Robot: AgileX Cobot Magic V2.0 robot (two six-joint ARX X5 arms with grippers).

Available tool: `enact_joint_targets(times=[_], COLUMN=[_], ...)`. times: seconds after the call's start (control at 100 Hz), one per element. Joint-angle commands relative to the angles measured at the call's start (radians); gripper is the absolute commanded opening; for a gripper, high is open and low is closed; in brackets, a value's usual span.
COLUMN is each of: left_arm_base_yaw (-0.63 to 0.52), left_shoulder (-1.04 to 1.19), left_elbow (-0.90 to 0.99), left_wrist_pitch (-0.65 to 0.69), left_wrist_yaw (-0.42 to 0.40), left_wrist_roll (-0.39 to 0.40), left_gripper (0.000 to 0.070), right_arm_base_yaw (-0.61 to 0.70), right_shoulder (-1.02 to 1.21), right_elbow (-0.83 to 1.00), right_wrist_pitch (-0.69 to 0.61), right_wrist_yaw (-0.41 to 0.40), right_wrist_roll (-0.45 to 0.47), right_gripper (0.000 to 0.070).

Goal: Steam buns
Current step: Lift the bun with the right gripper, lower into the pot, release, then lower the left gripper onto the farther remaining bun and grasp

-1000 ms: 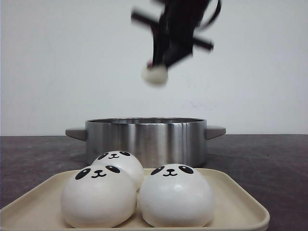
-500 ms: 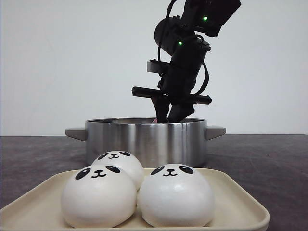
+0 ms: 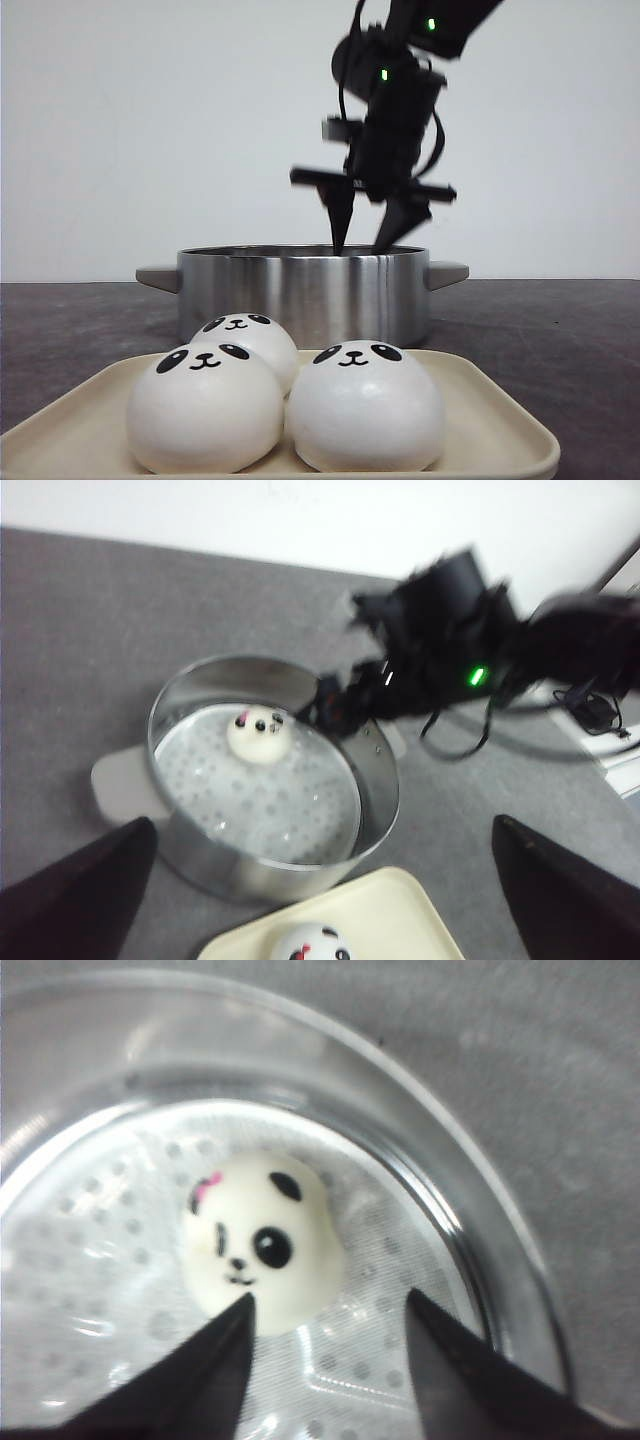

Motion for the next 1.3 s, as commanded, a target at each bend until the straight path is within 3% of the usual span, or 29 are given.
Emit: enact_joint_targets(times=[0.0,0.08,0.27,0.47,0.67,0.92,1.289], left_arm_base_yaw=[-0.009,-0.026,-0.134,-0.294,-0.393,-0.428,-0.432], left_shoulder=[0.012,0.028,0.133,0.324,0.534,0.747,0.912], left_elbow=[0.013,0.013,0.013,0.013,0.013,0.013,0.013], left_wrist_pitch=[-0.009,-0.032,-0.081,-0.089,-0.03,0.059,0.117], left_wrist_yaw=[0.008,0.009,0.008,0.002,-0.092,-0.189,-0.226], left_wrist_roll=[-0.01,-0.028,-0.097,-0.111,-0.11,-0.083,-0.09], left_gripper=[0.07,0.07,0.07,0.0669,0.0669,0.067,0.0669], right_arm_base_yaw=[0.013,0.035,0.149,0.343,0.483,0.51,0.51], right_shoulder=[-0.042,-0.108,-0.398,-0.7,-0.873,-0.975,-1.008], right_elbow=[0.078,0.114,0.115,0.115,0.115,0.115,0.115], right_wrist_pitch=[-0.062,-0.119,-0.122,-0.114,-0.124,-0.111,-0.124], right_wrist_yaw=[-0.009,-0.007,0.008,0.109,0.212,0.265,0.265], right_wrist_roll=[-0.029,-0.039,-0.067,-0.074,-0.03,-0.023,-0.003], right_gripper=[0.0,0.0013,0.0013,0.001,0.0009,0.0008,0.0008])
